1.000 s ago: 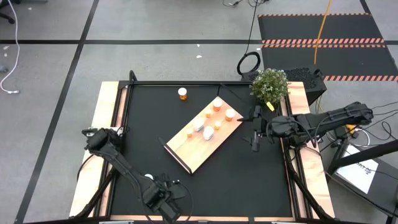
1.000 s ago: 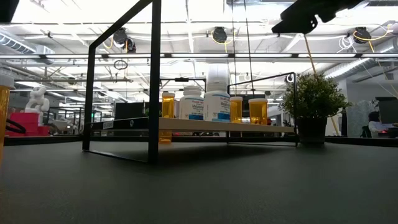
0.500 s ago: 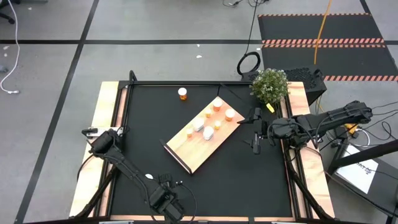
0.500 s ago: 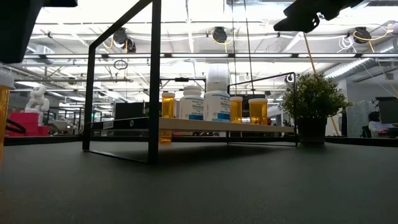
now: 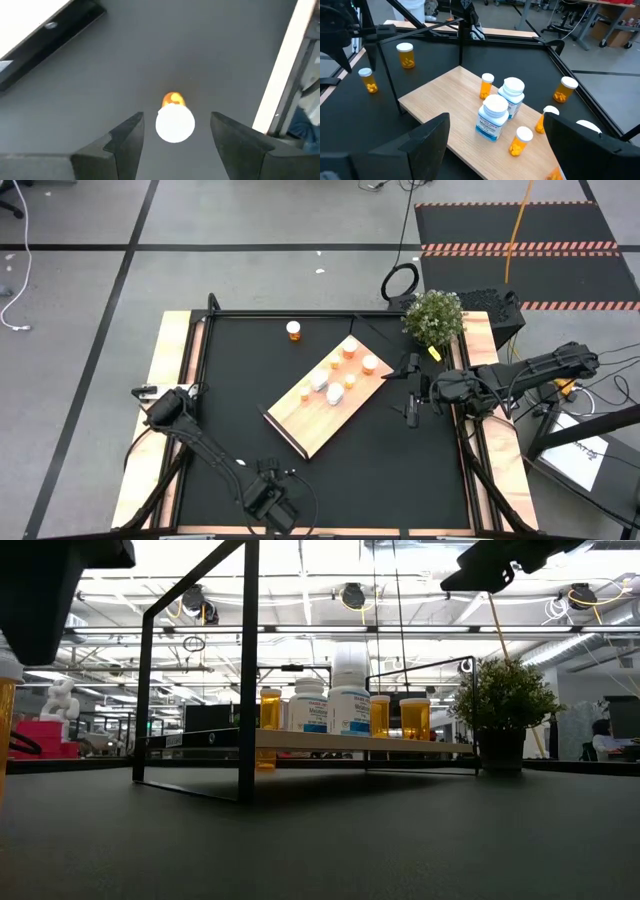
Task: Pick and place medicine bottles onto shelf by color
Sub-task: Align the small pill bottle with the other small pill bottle on the shelf
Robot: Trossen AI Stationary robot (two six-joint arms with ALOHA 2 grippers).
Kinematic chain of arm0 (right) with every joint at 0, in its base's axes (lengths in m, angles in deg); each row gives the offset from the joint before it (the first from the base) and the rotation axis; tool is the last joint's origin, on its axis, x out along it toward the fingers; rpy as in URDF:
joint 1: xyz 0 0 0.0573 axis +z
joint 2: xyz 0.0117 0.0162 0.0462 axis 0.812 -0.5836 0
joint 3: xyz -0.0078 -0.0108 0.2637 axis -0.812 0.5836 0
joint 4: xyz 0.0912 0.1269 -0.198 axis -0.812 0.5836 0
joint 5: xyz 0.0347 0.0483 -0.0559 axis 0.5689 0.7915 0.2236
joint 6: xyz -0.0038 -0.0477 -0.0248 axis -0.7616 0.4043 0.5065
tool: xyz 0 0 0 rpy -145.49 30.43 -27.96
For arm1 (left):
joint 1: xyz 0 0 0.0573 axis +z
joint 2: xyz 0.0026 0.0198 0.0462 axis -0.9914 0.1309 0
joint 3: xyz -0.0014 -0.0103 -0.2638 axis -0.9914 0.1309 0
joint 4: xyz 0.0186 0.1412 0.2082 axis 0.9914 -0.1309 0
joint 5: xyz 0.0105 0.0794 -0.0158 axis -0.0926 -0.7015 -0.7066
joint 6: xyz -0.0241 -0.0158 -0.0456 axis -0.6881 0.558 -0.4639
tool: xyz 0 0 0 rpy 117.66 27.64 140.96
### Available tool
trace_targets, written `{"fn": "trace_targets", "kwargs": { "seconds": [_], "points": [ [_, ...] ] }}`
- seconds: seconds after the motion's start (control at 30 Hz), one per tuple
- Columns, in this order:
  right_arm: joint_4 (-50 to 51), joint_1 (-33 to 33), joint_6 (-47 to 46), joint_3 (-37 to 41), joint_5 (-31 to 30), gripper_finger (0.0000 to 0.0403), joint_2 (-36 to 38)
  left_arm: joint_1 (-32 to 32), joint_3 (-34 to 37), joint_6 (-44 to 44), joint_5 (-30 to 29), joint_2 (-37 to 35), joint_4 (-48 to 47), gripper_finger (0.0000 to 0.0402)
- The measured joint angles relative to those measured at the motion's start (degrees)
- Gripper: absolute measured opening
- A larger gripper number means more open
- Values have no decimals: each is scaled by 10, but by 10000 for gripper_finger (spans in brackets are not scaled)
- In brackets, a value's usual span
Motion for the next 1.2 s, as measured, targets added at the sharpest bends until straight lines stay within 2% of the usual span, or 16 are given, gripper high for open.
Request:
{"fn": "trace_targets", "kwargs": {
  "seconds": [0.6,1.2],
  "points": [
    [0,0,0,0,0,314,0,-5,59,0,7,0,39,227],
    [0,0,0,0,0,314,0,-4,60,-16,7,0,42,227]
  ]
}}
